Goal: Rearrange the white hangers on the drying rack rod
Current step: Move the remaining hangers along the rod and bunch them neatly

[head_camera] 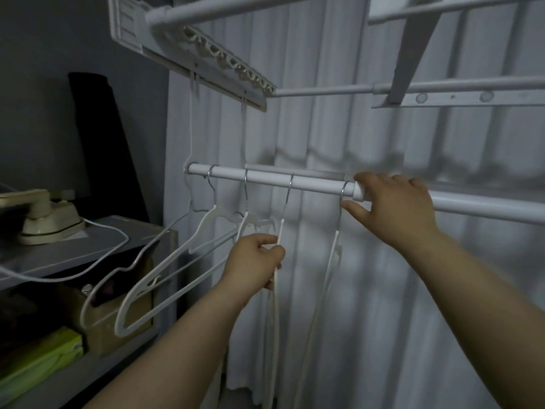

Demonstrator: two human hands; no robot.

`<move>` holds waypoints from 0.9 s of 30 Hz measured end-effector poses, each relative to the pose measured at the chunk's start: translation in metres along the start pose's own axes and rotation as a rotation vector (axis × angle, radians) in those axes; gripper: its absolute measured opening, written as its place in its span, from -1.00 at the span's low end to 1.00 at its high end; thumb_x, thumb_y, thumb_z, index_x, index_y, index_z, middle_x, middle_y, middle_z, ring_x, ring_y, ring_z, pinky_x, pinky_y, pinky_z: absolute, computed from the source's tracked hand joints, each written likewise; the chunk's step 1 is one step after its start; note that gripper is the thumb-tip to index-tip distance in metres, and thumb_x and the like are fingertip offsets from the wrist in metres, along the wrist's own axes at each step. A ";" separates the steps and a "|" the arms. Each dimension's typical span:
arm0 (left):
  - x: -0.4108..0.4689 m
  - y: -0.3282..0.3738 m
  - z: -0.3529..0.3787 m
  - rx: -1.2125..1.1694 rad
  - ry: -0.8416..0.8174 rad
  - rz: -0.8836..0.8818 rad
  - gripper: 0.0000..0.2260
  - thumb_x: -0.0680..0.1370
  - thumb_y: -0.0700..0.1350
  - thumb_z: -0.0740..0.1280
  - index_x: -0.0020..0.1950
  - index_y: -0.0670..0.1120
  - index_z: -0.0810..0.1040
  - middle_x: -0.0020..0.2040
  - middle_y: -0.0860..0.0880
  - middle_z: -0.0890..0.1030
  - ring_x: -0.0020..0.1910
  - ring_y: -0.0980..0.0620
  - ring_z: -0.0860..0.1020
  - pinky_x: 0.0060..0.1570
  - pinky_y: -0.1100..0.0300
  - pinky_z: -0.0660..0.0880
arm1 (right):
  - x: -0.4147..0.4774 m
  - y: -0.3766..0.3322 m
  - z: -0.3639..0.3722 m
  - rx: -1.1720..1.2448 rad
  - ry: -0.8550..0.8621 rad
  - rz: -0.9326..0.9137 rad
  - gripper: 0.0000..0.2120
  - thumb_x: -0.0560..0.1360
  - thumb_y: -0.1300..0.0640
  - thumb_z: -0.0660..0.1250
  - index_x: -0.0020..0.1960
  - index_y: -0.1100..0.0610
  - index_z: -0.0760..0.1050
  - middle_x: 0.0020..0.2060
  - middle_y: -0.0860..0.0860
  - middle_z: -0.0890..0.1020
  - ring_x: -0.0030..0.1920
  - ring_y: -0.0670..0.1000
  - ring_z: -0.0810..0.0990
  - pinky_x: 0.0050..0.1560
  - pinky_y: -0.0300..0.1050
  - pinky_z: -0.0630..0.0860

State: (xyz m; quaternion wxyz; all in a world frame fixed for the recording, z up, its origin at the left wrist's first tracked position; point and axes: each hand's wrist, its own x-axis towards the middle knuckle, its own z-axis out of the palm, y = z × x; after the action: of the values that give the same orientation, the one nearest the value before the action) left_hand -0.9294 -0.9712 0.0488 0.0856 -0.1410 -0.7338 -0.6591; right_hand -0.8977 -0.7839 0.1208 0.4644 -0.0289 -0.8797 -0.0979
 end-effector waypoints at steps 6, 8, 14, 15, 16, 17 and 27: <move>0.012 -0.004 -0.017 0.022 0.009 -0.013 -0.72 0.49 -0.25 0.25 0.18 -0.20 0.52 -0.42 -0.03 0.50 -0.51 0.13 0.46 -0.62 0.37 0.45 | 0.000 -0.007 -0.001 0.001 -0.023 0.011 -0.53 0.42 -0.14 0.28 0.23 0.11 0.43 0.05 0.14 0.59 0.08 0.19 0.50 0.04 -0.01 0.20; 0.016 -0.006 -0.018 0.012 0.002 -0.020 -0.73 0.50 -0.26 0.24 0.18 -0.20 0.52 -0.42 -0.04 0.49 -0.51 0.12 0.45 -0.62 0.37 0.45 | 0.000 -0.008 -0.001 0.002 -0.026 0.015 -0.51 0.42 -0.15 0.28 0.24 0.10 0.42 0.07 0.14 0.59 0.10 0.18 0.49 0.05 0.00 0.20; 0.028 -0.013 -0.027 0.029 0.012 -0.012 -0.75 0.49 -0.26 0.24 0.14 -0.19 0.54 -0.42 -0.03 0.49 -0.49 0.09 0.45 -0.63 0.37 0.43 | 0.002 -0.014 0.002 -0.011 -0.008 0.019 -0.52 0.42 -0.14 0.30 0.25 0.10 0.42 0.07 0.12 0.59 0.11 0.17 0.50 0.01 -0.04 0.13; 0.029 -0.013 -0.028 0.041 0.020 -0.009 -0.74 0.49 -0.23 0.25 0.17 -0.18 0.53 -0.41 -0.02 0.49 -0.48 0.09 0.44 -0.64 0.38 0.41 | 0.003 -0.014 0.002 -0.007 -0.007 0.019 -0.52 0.42 -0.13 0.30 0.24 0.10 0.43 0.07 0.13 0.59 0.11 0.17 0.50 0.01 -0.04 0.13; 0.030 -0.013 -0.030 0.079 0.040 0.008 -0.73 0.49 -0.19 0.28 0.19 -0.15 0.51 -0.39 0.02 0.49 -0.45 0.11 0.44 -0.59 0.39 0.40 | 0.003 -0.015 0.003 -0.004 -0.012 0.017 -0.51 0.41 -0.13 0.31 0.25 0.10 0.42 0.08 0.13 0.59 0.12 0.17 0.50 0.01 -0.04 0.13; 0.031 -0.013 -0.033 0.148 0.076 0.043 -0.70 0.49 -0.13 0.30 0.22 -0.11 0.49 -0.36 0.06 0.48 -0.40 0.13 0.44 -0.46 0.38 0.41 | 0.004 -0.015 0.003 -0.002 -0.023 0.014 -0.50 0.42 -0.13 0.31 0.26 0.10 0.42 0.09 0.12 0.59 0.13 0.17 0.49 0.03 -0.04 0.14; -0.012 0.023 -0.006 0.845 -0.148 0.523 -0.61 0.44 0.27 0.22 0.10 0.05 0.54 -0.12 0.10 0.60 -0.15 0.12 0.54 -0.11 0.23 0.38 | 0.007 -0.017 0.002 0.052 -0.105 0.020 -0.50 0.46 -0.14 0.25 0.31 0.08 0.36 0.18 0.10 0.55 0.18 0.16 0.45 0.14 -0.02 0.20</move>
State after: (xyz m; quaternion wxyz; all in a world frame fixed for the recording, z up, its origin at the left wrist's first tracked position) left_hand -0.9116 -0.9761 0.0671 0.2452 -0.3198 -0.8807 -0.2490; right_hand -0.9060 -0.8006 0.1234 0.4190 -0.0308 -0.9049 -0.0684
